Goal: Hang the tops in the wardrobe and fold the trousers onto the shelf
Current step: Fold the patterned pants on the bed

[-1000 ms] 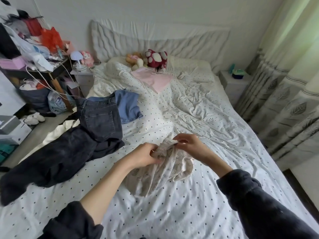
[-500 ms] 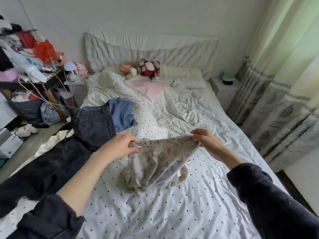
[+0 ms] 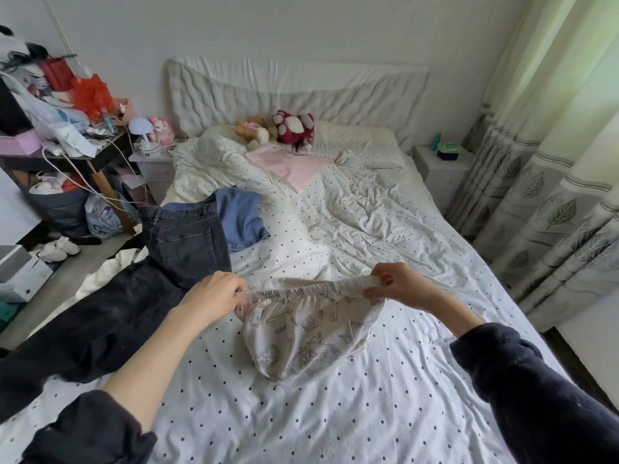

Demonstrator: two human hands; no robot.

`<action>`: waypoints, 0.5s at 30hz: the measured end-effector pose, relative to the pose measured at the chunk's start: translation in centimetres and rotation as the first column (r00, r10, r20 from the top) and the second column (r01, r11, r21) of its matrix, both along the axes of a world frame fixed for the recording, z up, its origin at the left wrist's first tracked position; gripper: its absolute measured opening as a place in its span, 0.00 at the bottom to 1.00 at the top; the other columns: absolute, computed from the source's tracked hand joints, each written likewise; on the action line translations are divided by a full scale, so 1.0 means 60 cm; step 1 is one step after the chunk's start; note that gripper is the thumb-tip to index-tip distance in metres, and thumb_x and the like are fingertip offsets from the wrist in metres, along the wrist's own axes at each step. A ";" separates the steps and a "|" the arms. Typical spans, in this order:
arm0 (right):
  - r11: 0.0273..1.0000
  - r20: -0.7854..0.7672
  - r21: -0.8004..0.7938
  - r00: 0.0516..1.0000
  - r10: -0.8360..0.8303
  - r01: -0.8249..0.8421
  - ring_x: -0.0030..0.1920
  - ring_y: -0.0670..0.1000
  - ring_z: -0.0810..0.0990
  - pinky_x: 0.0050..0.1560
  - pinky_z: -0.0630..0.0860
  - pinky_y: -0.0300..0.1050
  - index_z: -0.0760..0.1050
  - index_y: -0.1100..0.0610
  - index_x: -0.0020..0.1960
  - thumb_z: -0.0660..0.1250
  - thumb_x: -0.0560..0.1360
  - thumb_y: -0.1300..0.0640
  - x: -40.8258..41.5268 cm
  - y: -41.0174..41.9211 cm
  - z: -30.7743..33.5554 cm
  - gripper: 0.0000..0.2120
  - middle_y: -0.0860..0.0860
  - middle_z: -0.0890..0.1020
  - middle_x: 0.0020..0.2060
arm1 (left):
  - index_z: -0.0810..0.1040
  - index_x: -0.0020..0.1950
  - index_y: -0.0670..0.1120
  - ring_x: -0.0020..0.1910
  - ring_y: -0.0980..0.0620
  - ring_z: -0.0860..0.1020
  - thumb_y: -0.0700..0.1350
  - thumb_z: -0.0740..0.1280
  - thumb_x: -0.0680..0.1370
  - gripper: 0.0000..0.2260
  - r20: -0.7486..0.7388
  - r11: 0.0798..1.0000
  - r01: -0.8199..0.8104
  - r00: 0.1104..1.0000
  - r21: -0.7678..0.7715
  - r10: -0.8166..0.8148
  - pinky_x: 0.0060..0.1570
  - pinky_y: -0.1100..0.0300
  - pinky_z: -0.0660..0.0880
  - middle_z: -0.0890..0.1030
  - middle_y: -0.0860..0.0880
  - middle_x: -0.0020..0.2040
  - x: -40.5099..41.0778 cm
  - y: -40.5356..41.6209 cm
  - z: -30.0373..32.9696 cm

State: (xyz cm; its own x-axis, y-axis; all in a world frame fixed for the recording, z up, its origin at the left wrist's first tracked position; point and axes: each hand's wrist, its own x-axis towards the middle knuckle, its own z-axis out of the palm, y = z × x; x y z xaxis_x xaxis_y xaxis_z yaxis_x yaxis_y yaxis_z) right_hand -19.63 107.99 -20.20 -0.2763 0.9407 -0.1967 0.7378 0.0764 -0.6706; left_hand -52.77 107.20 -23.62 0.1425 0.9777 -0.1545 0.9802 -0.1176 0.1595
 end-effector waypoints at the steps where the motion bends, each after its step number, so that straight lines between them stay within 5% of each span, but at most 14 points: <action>1: 1.000 0.002 0.010 1.000 0.003 -0.003 0.35 0.46 0.72 0.33 0.65 0.34 0.75 0.56 0.41 0.73 0.71 0.55 0.004 0.001 -0.002 0.08 0.49 0.76 0.36 | 0.79 0.50 0.49 0.52 0.48 0.76 0.52 0.66 0.77 0.08 -0.025 0.999 0.003 1.000 0.042 -0.002 0.46 0.56 0.69 0.79 0.49 0.52 -0.001 0.000 0.003; 5: 0.994 0.106 0.110 0.994 0.015 -0.026 0.29 0.45 0.67 0.30 0.63 0.36 0.74 0.59 0.37 0.68 0.70 0.41 0.010 0.000 -0.002 0.20 0.49 0.73 0.31 | 0.77 0.56 0.52 0.56 0.51 0.73 0.56 0.62 0.79 0.12 -0.172 0.987 0.090 0.983 0.131 -0.067 0.52 0.56 0.67 0.78 0.53 0.54 0.000 0.003 0.009; 8: 0.972 0.279 0.216 0.960 0.028 -0.092 0.29 0.47 0.70 0.34 0.73 0.41 0.76 0.62 0.41 0.59 0.67 0.33 0.011 0.009 0.007 0.30 0.51 0.76 0.32 | 0.75 0.63 0.52 0.59 0.51 0.70 0.52 0.61 0.80 0.13 -0.210 0.984 0.098 0.975 0.149 -0.066 0.55 0.56 0.66 0.76 0.54 0.59 0.006 0.012 0.014; 10: 0.947 0.309 0.308 0.951 -0.007 -0.093 0.32 0.49 0.75 0.37 0.77 0.41 0.77 0.62 0.44 0.61 0.74 0.40 0.017 0.027 0.021 0.24 0.53 0.79 0.34 | 0.76 0.63 0.52 0.59 0.51 0.71 0.51 0.59 0.81 0.13 -0.211 0.970 0.089 0.977 0.226 -0.041 0.54 0.56 0.66 0.76 0.53 0.58 0.013 0.023 0.027; 12: 0.906 0.292 0.420 0.953 -0.077 -0.055 0.33 0.51 0.77 0.32 0.69 0.33 0.78 0.63 0.44 0.63 0.78 0.48 0.022 0.049 0.046 0.17 0.54 0.80 0.35 | 0.77 0.60 0.50 0.57 0.49 0.72 0.51 0.59 0.81 0.12 -0.224 0.926 0.095 0.974 0.365 -0.011 0.51 0.56 0.68 0.77 0.52 0.56 0.023 0.038 0.053; 15: 0.837 0.258 0.547 0.946 -0.196 0.024 0.36 0.55 0.78 0.34 0.67 0.39 0.78 0.64 0.43 0.63 0.79 0.53 0.021 0.082 0.095 0.15 0.57 0.81 0.37 | 0.79 0.57 0.45 0.54 0.46 0.74 0.49 0.61 0.80 0.12 -0.159 0.870 0.089 0.987 0.485 -0.012 0.48 0.52 0.70 0.79 0.48 0.53 0.031 0.071 0.112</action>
